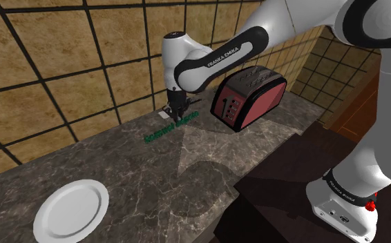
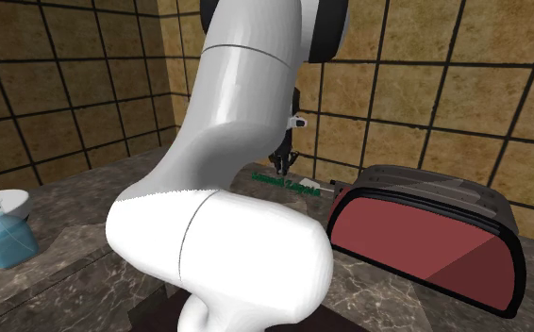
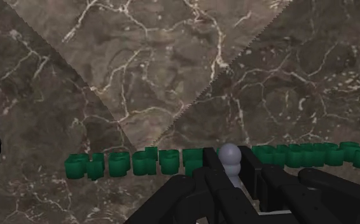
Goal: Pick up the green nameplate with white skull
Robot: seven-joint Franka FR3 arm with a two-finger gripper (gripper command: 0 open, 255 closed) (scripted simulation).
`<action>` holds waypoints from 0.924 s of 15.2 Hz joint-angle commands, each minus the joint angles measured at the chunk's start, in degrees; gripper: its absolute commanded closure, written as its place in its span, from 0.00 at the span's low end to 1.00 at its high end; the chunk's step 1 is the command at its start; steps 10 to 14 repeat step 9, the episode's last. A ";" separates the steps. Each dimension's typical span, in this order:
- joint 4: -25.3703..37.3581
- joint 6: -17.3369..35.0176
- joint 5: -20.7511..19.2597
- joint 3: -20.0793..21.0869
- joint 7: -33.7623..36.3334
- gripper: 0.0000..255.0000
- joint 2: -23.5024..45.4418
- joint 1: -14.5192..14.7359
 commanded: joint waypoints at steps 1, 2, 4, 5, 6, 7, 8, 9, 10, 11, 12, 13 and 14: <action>0.34 -1.12 0.31 0.18 -0.27 1.00 -0.79 -0.14; 0.48 -1.69 0.48 0.27 -0.39 1.00 -1.23 -0.20; 0.81 -2.84 0.80 0.46 -0.62 1.00 -2.09 -0.32; 1.00 -3.42 0.96 0.54 -0.73 1.00 -2.50 -0.37; 1.20 -4.01 1.12 0.63 -0.85 1.00 -2.91 -0.42; 1.41 -4.60 1.27 0.71 -0.96 1.00 -3.30 -0.47; 1.43 -4.69 1.30 0.72 -0.98 1.00 -3.37 -0.48; 1.44 -4.69 1.30 0.72 -0.98 1.00 -3.36 -0.48; 1.44 -4.69 1.30 0.72 -0.98 1.00 -3.36 -0.48; 1.44 -4.69 1.30 0.72 -0.98 1.00 -3.36 -0.48; 1.44 -4.69 1.30 0.72 -0.98 1.00 -3.36 -0.48; 1.44 -4.69 1.30 0.72 -0.98 1.00 -3.36 -0.48; 1.44 -4.69 1.30 0.72 -0.98 1.00 -3.36 -0.48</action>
